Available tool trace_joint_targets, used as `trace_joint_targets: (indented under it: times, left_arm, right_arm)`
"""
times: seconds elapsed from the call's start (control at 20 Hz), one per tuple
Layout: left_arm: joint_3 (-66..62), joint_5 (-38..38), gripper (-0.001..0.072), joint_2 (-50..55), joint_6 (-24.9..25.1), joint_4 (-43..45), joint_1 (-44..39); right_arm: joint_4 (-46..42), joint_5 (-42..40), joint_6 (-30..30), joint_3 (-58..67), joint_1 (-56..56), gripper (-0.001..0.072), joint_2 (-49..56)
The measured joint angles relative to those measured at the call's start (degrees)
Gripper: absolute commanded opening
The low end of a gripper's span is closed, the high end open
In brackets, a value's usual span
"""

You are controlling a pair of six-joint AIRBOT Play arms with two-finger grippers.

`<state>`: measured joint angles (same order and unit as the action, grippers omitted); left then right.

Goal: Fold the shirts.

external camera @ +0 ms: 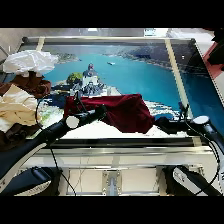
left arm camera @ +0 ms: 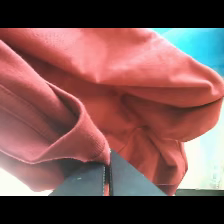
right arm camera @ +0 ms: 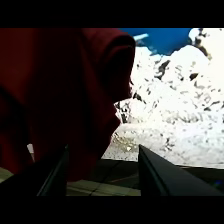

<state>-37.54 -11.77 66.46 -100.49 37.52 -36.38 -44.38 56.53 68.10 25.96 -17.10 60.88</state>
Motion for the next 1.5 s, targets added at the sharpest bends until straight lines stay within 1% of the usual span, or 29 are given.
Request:
trace_joint_targets:
  times: [0.05, 0.2, 0.25, 0.3, 0.35, 0.4, 0.45, 0.6, 0.75, 0.9, 1.05, 1.15, 1.25, 1.4, 1.5]
  left_arm:
    - [0.0, 0.0, 0.0011, -0.2, 0.1, 0.0, 0.0]
    - [-0.1, 0.0, 0.0011, -0.4, 0.3, 0.0, 0.0]
    - [-0.1, 0.0, 0.0011, -0.4, 0.3, 0.0, 0.0]
    - [-0.1, -0.1, 0.0011, -0.5, 0.4, 0.0, 0.0]
    - [-0.1, -0.2, 0.0011, -0.5, 0.4, 0.0, 0.0]
    - [-0.1, -0.3, 0.0011, -0.5, 0.4, 0.0, 0.0]
    - [-0.1, -0.3, 0.0011, -0.5, 0.4, 0.0, 0.0]
    - [-0.1, -0.3, 0.0011, -0.6, 0.5, 0.0, 0.0]
    - [-0.7, 0.5, 0.0011, -2.7, 1.7, 0.0, 1.8]
    - [-2.1, 0.9, 0.001, -9.2, 5.7, 0.1, 6.6]
    - [-4.0, 0.0, 0.0008, -20.3, 10.9, 0.8, 13.2]
    - [-6.4, -3.6, 0.0009, -27.5, 13.0, 2.1, 16.7]
    - [-10.5, -9.7, 0.0008, -33.0, 14.2, 4.2, 18.7]
    - [-19.5, -19.3, 0.0008, -37.4, 15.3, 7.9, 20.0]
    - [-26.3, -25.1, 0.0008, -38.6, 15.5, 12.1, 20.4]
  right_arm:
    - [1.2, -1.4, -0.1, -1.1, 1.5, 0.037, 0.2]
    - [5.0, -6.8, -0.4, -2.8, 5.8, 0.0361, 0.5]
    - [6.2, -8.9, -0.4, -3.0, 7.0, 0.0286, 0.5]
    - [7.0, -10.9, -0.4, -3.2, 7.9, 0.0172, 0.6]
    - [7.6, -12.8, -0.4, -3.4, 8.6, 0.0114, 0.6]
    - [8.1, -14.5, -0.4, -3.5, 9.1, 0.0086, 0.6]
    - [8.3, -15.9, -0.4, -3.5, 9.5, 0.0032, 0.6]
    - [8.9, -19.1, -0.5, -3.7, 10.0, 0.0031, 0.5]
    - [6.3, -19.4, -0.7, -2.1, 9.4, 0.003, -1.2]
    - [1.4, -14.8, -0.6, 2.7, 5.8, 0.003, -6.4]
    - [-2.5, -8.5, -0.5, 10.4, -0.7, 0.0029, -15.2]
    - [-3.8, -4.5, -0.5, 16.7, -4.9, 0.0028, -21.4]
    - [-4.5, -1.8, -0.5, 23.8, -7.7, 0.0028, -26.8]
    - [-6.1, -0.3, -0.5, 35.3, -9.7, 0.0028, -32.2]
    - [-8.0, 0.4, -0.3, 43.0, -10.2, 0.0028, -34.1]
